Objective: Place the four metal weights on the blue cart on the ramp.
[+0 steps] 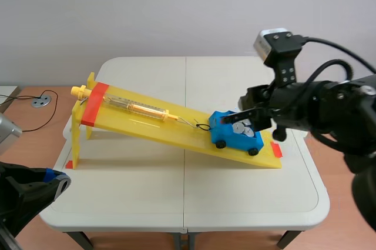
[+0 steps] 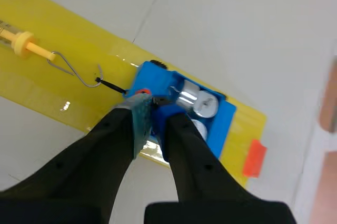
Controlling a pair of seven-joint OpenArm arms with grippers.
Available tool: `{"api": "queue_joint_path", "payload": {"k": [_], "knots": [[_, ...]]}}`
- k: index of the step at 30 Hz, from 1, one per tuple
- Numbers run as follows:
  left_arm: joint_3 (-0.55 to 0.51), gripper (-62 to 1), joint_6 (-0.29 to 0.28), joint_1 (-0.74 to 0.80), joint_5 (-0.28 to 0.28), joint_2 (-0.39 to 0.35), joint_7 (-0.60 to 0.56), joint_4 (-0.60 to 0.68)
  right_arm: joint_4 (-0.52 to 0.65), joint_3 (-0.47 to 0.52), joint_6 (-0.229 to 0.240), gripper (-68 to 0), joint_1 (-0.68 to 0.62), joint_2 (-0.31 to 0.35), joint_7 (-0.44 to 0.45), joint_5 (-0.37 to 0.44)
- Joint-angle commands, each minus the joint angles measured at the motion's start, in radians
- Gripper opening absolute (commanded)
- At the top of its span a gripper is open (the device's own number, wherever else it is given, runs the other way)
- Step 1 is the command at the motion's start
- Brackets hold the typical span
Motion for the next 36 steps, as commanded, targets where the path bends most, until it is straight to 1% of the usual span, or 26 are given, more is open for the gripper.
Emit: {"api": "queue_joint_path", "payload": {"k": [1,2,5,7,9,10,13,16,19,24,27,29,32,36], "knots": [[-0.017,-56.9,-0.039,-0.009,-0.073,0.036,-0.072,0.126,0.151,0.073,0.009,-66.7,0.005,0.101,0.090,0.049],[-0.017,-56.9,-0.047,-0.009,-0.072,0.048,-0.069,0.142,0.167,0.088,0.012,-66.9,-0.018,0.121,0.090,0.056],[-0.017,-56.9,-0.077,-0.033,-0.042,0.107,-0.056,0.188,0.211,0.138,0.062,-66.9,-0.094,0.179,0.092,0.093],[-0.016,-56.9,-0.077,-0.056,-0.029,0.151,-0.055,0.207,0.243,0.171,0.069,-66.9,-0.151,0.211,0.092,0.111],[-0.005,-56.9,-0.077,-0.089,-0.020,0.186,-0.054,0.210,0.271,0.206,0.096,-66.9,-0.210,0.239,0.092,0.113],[0.005,-57.0,-0.077,-0.106,-0.008,0.201,-0.054,0.210,0.285,0.224,0.110,-66.9,-0.240,0.251,0.093,0.114],[0.051,-57.7,-0.076,-0.160,0.067,0.237,-0.055,0.209,0.321,0.275,0.146,-66.9,-0.340,0.277,0.092,0.134],[0.108,-58.2,-0.067,-0.219,0.145,0.266,-0.056,0.202,0.352,0.328,0.192,-66.9,-0.436,0.276,0.093,0.135],[0.161,-58.2,-0.033,-0.276,0.210,0.292,-0.060,0.177,0.376,0.373,0.229,-66.9,-0.527,0.276,0.093,0.150],[0.228,-58.2,-0.007,-0.373,0.305,0.335,-0.084,0.080,0.381,0.432,0.296,-66.9,-0.654,0.276,0.093,0.154],[0.256,-58.2,0.015,-0.433,0.340,0.354,-0.086,0.018,0.381,0.460,0.323,-66.9,-0.723,0.276,0.093,0.155],[0.269,-58.2,0.032,-0.472,0.348,0.362,-0.091,-0.020,0.381,0.474,0.326,-66.9,-0.767,0.276,0.093,0.157],[0.275,-58.2,0.046,-0.521,0.381,0.377,-0.106,-0.075,0.381,0.492,0.330,-66.9,-0.823,0.275,0.097,0.157],[0.275,-58.2,0.093,-0.575,0.404,0.387,-0.108,-0.136,0.381,0.507,0.338,-66.9,-0.863,0.268,0.100,0.157]]}}
